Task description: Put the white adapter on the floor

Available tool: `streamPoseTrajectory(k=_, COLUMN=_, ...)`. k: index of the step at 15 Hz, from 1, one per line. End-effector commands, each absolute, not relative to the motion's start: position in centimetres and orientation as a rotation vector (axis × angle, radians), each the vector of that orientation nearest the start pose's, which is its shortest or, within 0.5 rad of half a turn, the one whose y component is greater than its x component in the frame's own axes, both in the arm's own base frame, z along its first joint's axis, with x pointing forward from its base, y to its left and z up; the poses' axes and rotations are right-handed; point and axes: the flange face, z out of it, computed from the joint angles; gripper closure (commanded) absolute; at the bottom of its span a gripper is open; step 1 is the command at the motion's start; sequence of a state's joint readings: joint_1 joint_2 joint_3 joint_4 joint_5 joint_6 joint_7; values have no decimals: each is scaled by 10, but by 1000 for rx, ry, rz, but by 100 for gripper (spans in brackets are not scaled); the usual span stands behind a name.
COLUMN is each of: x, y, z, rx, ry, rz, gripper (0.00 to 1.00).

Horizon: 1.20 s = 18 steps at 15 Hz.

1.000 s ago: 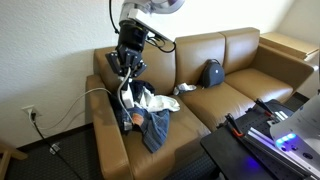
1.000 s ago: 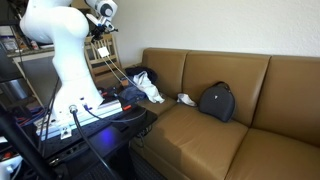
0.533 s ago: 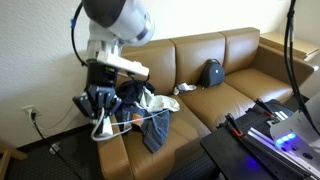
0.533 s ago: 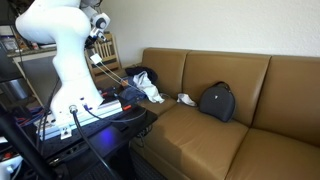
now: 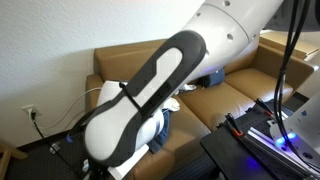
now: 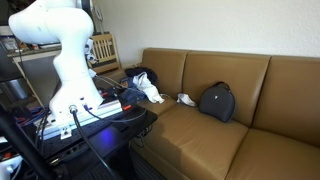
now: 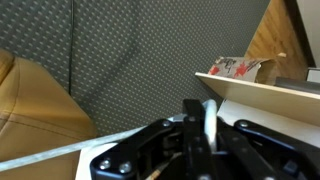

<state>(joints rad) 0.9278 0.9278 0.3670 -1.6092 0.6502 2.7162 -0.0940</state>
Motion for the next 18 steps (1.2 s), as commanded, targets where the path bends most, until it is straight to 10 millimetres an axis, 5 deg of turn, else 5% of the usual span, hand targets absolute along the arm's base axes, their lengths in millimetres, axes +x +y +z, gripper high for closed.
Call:
streamPoseTrajectory(k=1, x=238, y=654, z=111, rx=-2424, ry=-805, rz=246, gripper=99)
streamPoseTrajectory(k=2, x=234, y=656, z=108, rx=-2428, ry=-809, rz=257, gripper=99)
streamPoseTrajectory(k=10, x=292, y=652, z=139, rx=-2377, ry=-739, rz=53, gripper=100)
streamPoseTrajectory(k=18, x=302, y=645, z=108, rx=-2418, ry=-803, rz=8, gripper=100)
